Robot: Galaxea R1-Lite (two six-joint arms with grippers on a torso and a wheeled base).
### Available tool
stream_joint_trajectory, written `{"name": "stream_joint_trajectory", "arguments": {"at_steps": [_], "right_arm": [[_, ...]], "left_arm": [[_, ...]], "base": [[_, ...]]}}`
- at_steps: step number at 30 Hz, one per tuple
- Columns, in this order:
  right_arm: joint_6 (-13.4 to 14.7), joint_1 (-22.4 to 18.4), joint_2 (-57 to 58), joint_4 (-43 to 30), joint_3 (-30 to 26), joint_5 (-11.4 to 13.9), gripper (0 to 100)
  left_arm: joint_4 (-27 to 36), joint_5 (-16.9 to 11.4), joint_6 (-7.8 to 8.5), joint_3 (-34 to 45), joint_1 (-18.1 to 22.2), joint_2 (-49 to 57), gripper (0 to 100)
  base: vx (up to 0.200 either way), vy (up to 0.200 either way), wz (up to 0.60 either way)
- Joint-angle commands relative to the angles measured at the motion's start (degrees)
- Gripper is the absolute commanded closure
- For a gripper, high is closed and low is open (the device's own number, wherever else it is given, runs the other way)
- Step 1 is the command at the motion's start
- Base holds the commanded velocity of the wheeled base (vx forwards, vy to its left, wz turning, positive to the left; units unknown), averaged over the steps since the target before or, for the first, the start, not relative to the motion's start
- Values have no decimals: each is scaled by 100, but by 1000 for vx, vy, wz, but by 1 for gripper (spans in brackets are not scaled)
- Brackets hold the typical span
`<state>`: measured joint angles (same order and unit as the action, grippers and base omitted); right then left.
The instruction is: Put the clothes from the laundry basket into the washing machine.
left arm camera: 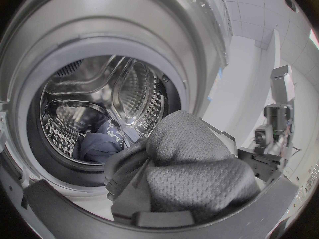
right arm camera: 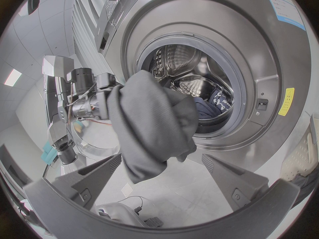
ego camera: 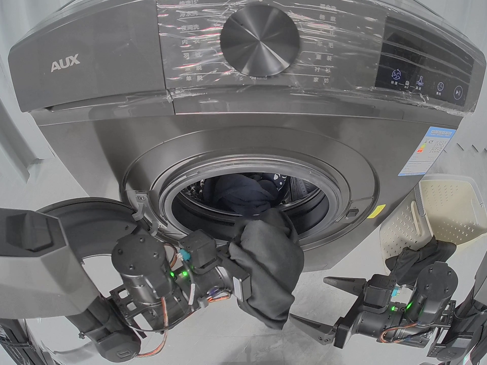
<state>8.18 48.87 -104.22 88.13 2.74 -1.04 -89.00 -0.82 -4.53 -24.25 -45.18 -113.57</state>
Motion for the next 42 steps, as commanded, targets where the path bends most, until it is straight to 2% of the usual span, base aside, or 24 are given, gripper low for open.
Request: {"name": "stream_joint_trajectory", "arguments": {"at_steps": [1, 4, 7, 11, 19, 39, 42], "right_arm": [[-1, 35, 15, 3, -28, -2, 0], [-1, 35, 7, -6, -37, -2, 0], [-9, 35, 7, 3, -72, -2, 0], [-9, 35, -2, 3, -90, -2, 0], [-1, 43, -2, 3, -99, -2, 0], [-1, 87, -46, 3, -90, 7, 0], [-1, 87, -55, 3, -90, 7, 0]], "left_arm": [[-3, 231, -12, -775, 238, -851, 100], [-3, 363, -100, -1240, 369, -1176, 100], [15, 372, -294, -1724, 466, -1326, 100], [76, 398, -294, -2471, 615, -1677, 100], [146, 495, -276, -3350, 870, -2293, 100], [1992, 635, -232, -5881, 1099, -3101, 100], [2344, 802, -171, -6461, 1248, -3216, 100]], "base": [[0, 0, 0], [0, 0, 0], [0, 0, 0], [0, 0, 0], [0, 0, 0], [0, 0, 0], [0, 0, 0]]}}
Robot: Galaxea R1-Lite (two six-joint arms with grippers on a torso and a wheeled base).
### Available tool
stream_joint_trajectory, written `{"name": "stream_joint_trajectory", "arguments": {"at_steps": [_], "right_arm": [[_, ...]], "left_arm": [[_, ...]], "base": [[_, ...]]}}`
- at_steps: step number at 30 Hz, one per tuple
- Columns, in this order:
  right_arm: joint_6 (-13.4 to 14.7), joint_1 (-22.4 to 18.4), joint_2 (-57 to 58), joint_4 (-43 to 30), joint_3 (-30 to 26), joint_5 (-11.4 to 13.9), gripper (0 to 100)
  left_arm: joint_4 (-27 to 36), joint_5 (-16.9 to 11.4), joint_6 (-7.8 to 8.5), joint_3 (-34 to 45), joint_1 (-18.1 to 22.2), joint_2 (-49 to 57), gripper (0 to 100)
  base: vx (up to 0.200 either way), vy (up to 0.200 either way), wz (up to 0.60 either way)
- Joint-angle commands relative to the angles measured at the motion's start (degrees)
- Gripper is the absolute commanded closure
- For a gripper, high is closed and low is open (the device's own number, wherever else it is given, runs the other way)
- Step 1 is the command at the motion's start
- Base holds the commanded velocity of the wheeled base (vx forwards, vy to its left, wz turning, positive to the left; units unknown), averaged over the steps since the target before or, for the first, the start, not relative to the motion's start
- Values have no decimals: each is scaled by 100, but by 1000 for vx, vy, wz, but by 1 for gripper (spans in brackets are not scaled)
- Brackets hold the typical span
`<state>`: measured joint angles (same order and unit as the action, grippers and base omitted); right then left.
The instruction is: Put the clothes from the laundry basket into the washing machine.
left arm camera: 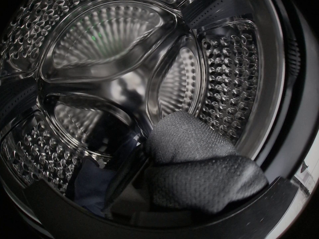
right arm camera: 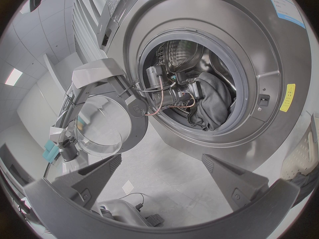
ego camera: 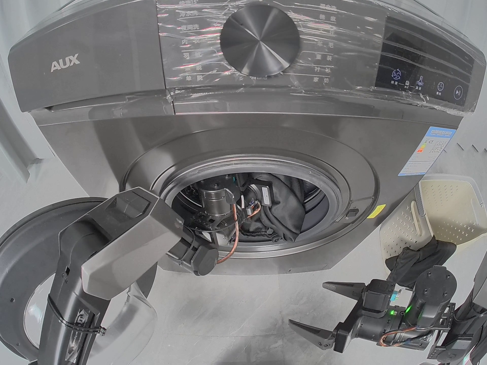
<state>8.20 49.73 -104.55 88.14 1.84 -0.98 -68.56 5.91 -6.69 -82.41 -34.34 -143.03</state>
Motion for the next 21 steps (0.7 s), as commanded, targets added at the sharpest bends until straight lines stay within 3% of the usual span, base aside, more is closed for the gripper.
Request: {"name": "stream_joint_trajectory", "arguments": {"at_steps": [1, 3, 8, 14, 15, 21], "right_arm": [[-3, 2, -22, 2, 0, 1, 0], [-3, 11, -13, 2, -8, 1, 0], [-3, 11, -22, 2, -8, 1, 0], [-3, 11, -22, -7, -8, 10, 0], [-3, 11, -22, -7, -8, 10, 0], [6, 28, -39, -7, -17, 10, 0]], "left_arm": [[326, 165, 45, -698, 165, -287, 100], [378, 314, 45, -926, 191, -357, 100], [466, 367, 36, -1102, 288, -339, 100], [501, 376, 10, -812, 305, -190, 100], [537, 376, -7, -654, 288, -76, 0], [879, 165, -122, 401, 94, 443, 0]], "base": [[0, 0, 0], [0, 0, 0], [0, 0, 0], [0, 0, 0], [0, 0, 0], [0, 0, 0]]}}
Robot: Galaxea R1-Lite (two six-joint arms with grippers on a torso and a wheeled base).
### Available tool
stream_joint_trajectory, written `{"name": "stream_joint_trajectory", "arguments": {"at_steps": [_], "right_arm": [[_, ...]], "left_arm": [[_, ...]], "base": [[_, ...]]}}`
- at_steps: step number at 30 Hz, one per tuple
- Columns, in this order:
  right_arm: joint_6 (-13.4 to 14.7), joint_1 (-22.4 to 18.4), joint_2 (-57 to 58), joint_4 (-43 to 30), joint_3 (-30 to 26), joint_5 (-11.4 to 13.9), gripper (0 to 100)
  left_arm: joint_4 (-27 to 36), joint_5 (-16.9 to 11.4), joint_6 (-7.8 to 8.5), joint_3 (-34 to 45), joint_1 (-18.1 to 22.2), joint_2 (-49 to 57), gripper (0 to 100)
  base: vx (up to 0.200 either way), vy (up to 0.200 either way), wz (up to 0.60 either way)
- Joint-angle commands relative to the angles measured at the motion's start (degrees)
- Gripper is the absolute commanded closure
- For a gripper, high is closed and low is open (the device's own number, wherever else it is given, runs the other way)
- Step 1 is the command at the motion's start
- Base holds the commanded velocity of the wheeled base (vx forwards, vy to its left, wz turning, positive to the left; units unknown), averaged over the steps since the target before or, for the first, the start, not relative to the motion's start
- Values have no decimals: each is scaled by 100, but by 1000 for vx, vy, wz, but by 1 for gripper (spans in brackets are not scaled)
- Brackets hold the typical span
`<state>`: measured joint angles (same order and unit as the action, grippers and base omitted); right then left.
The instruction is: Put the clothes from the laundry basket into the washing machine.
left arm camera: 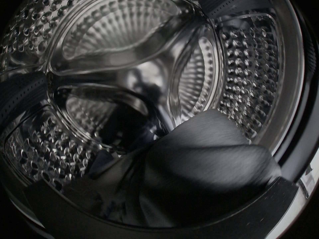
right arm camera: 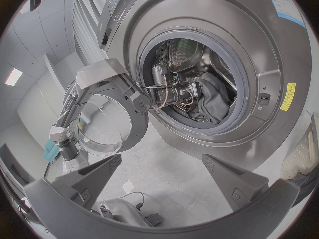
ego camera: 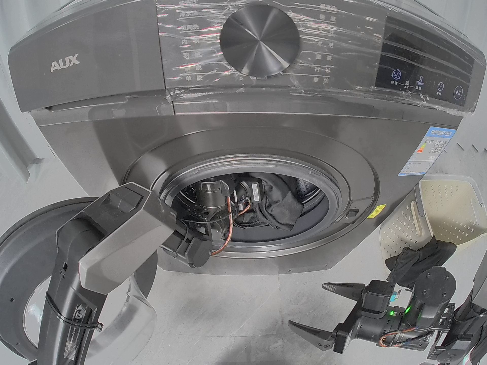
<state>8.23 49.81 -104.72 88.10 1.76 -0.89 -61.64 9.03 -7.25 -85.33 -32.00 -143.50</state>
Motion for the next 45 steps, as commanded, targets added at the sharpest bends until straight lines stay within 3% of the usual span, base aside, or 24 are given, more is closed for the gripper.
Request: {"name": "stream_joint_trajectory", "arguments": {"at_steps": [1, 3, 8, 23, 24, 30, 38, 45], "right_arm": [[3, 29, -22, -3, -9, 1, 0], [3, 46, -14, 5, -9, 1, 0], [3, 46, 4, 5, 0, 1, 0], [3, 117, 13, 5, 9, -8, 0], [3, 125, 13, 5, 9, -8, 0], [12, 134, -5, 5, 9, -8, 0], [21, 169, -22, 5, 9, -8, 0], [21, 169, -31, 5, 9, -8, 0]], "left_arm": [[196, -279, -66, 808, -149, 533, 0], [249, -543, -74, 1089, -201, 647, 0], [433, -745, -57, 1555, -368, 762, 0], [556, -780, 31, 1511, -430, 349, 0], [539, -780, 22, 1441, -421, 340, 100], [477, -710, -110, 694, -351, 261, 100], [512, 178, -162, -836, 97, -196, 100], [530, 389, -180, -1389, 361, -346, 100]], "base": [[0, 0, 0], [0, 0, 0], [0, 0, 0], [0, 0, 0], [0, 0, 0], [0, 0, 0], [0, 0, 0], [0, 0, 0]]}}
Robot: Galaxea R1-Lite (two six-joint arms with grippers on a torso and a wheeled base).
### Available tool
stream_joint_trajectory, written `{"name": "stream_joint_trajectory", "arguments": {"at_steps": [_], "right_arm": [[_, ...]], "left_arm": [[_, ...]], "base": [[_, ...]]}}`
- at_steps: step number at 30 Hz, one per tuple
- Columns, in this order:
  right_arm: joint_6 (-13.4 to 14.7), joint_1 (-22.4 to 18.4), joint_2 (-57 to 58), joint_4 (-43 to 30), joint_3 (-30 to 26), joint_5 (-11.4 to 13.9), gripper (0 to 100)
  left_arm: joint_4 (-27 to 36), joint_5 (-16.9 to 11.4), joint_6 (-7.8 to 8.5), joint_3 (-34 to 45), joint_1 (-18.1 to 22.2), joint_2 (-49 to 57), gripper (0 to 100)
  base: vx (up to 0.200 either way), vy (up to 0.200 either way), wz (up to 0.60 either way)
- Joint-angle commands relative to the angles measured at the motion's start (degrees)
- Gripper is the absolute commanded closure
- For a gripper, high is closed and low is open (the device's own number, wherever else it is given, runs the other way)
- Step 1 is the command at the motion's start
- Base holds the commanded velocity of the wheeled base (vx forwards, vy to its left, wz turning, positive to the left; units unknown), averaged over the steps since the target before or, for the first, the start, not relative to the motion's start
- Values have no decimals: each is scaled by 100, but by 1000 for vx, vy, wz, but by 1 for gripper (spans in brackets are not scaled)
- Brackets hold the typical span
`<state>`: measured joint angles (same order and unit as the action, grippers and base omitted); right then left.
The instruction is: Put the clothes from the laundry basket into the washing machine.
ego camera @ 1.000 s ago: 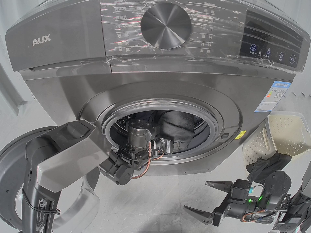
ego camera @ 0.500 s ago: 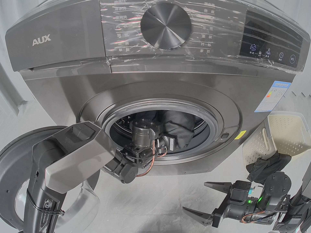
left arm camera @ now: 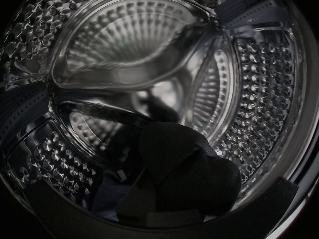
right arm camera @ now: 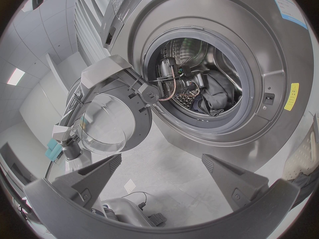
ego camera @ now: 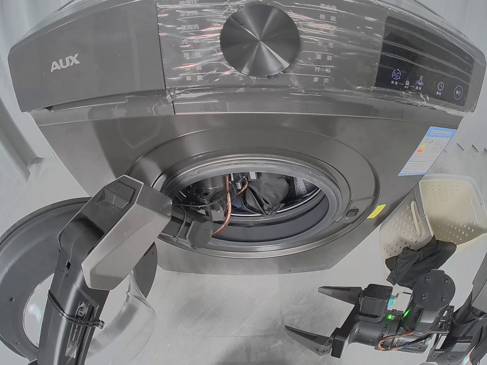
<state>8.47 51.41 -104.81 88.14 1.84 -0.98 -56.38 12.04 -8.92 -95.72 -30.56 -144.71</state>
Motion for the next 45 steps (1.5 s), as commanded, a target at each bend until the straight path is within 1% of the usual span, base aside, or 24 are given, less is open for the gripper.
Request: {"name": "stream_joint_trajectory", "arguments": {"at_steps": [1, 4, 8, 9, 13, 16, 17, 19, 22, 23, 24, 27, 29, 34, 38, 40, 42, 43, 45], "right_arm": [[5, 18, -30, 2, 0, 1, 0], [5, 45, -57, 2, 0, 1, 0], [14, 45, -74, 2, 0, 1, 0], [14, 45, -74, 2, -8, 1, 0], [14, 36, -74, 2, 0, 1, 0], [14, 36, -74, 2, 0, 1, 0], [14, 27, -74, 2, 0, 1, 0], [5, 18, -65, 2, 0, 1, 0], [5, 10, -65, 2, 0, -8, 0], [5, 10, -65, 2, 0, -8, 0], [5, 18, -65, 2, 0, -8, 0], [5, 10, -65, 2, 0, -8, 0], [5, 18, -65, 2, 0, -8, 0], [5, 18, -65, 2, 9, -8, 0], [14, 18, -65, 2, 9, -8, 0], [5, 10, -30, 2, 0, 1, 0], [5, -43, -21, 2, 0, 1, 0], [-3, -52, -13, 2, 0, 1, 0], [-3, -61, -13, 2, 0, 1, 0]], "left_arm": [[-4, 88, -13, -307, 235, -215, 100], [-22, 79, -13, -210, 226, -189, 100], [-57, 79, -13, 273, 129, -39, 100], [-57, 79, -22, 449, 68, 57, 0], [92, -53, -13, 1460, -161, 620, 0], [365, -273, -13, 2137, -310, 1015, 0], [444, -326, 13, 2347, -336, 1147, 0], [532, -405, 40, 2681, -372, 1385, 0], [576, -589, 84, 2998, -415, 1613, 0], [584, -607, 84, 3068, -415, 1657, 0], [637, -668, 128, 3253, -451, 1806, 0], [655, -809, 145, 3472, -512, 1938, 0], [620, -844, 145, 3472, -539, 1965, 0], [584, -844, 145, 3279, -565, 1859, 0], [417, -791, 145, 2971, -539, 1499, 0], [303, -800, 145, 3077, -539, 1516, 0], [242, -800, 145, 3367, -574, 1639, 0], [145, -800, 145, 3560, -618, 1780, 0], [-48, -800, 136, 3965, -829, 2053, 0]], "base": [[0, 0, 0], [0, 0, 0], [0, 0, 0], [0, 0, 0], [0, 0, 0], [0, 0, 0], [0, 0, 0], [0, 0, 0], [0, 0, 0], [0, 0, 0], [0, 0, 0], [0, 0, 0], [0, 0, 0], [0, 0, 0], [0, 0, 0], [0, 0, 0], [0, 0, 0], [0, 0, 0], [0, 0, 0]]}}
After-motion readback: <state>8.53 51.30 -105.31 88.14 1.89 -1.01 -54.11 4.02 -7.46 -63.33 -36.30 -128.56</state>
